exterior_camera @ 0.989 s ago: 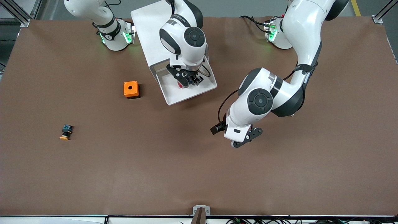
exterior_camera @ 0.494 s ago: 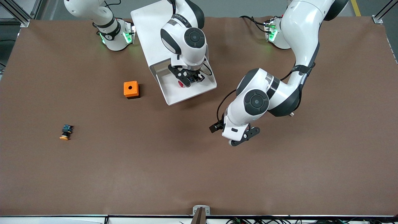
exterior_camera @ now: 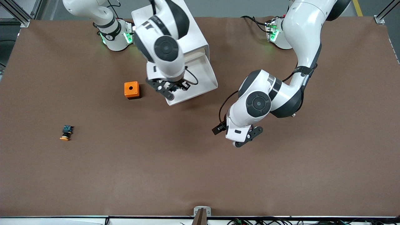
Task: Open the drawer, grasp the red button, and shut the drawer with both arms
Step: 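Carry the red button beside the yellow button while the left gripper pushes drawer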
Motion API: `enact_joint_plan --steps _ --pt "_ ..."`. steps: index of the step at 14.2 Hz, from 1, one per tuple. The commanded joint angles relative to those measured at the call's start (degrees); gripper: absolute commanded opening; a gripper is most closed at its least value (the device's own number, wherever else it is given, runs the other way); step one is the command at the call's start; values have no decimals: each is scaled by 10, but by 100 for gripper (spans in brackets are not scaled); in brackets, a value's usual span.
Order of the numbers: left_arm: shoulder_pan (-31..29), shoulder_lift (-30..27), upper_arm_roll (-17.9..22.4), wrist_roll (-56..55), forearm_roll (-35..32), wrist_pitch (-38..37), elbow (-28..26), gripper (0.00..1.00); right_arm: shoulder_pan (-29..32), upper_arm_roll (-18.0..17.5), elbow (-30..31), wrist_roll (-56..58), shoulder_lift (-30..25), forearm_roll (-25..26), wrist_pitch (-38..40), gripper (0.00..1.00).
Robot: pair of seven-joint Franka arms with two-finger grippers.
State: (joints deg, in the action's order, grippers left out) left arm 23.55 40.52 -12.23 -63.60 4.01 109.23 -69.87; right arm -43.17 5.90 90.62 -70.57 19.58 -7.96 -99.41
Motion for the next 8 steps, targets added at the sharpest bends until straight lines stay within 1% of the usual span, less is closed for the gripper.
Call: enact_joint_plan --steps 1,2,3,5,8 --pt "12 -4 -2 -14 -28 9 -9 100 83 -6 3 151 -21 -8 28 1" --pt "21 0 -4 -13 -50 9 -9 100 119 -6 5 211 -23 -7 29 1" --pt "27 3 -4 -10 -53 9 -9 100 148 -5 10 267 -22 0 28 1" --pt "43 7 -5 -10 -49 8 -13 100 207 -6 14 381 -17 30 20 1" --pt "65 13 -5 -9 -48 8 -16 100 293 -6 37 544 -15 37 -30 1"
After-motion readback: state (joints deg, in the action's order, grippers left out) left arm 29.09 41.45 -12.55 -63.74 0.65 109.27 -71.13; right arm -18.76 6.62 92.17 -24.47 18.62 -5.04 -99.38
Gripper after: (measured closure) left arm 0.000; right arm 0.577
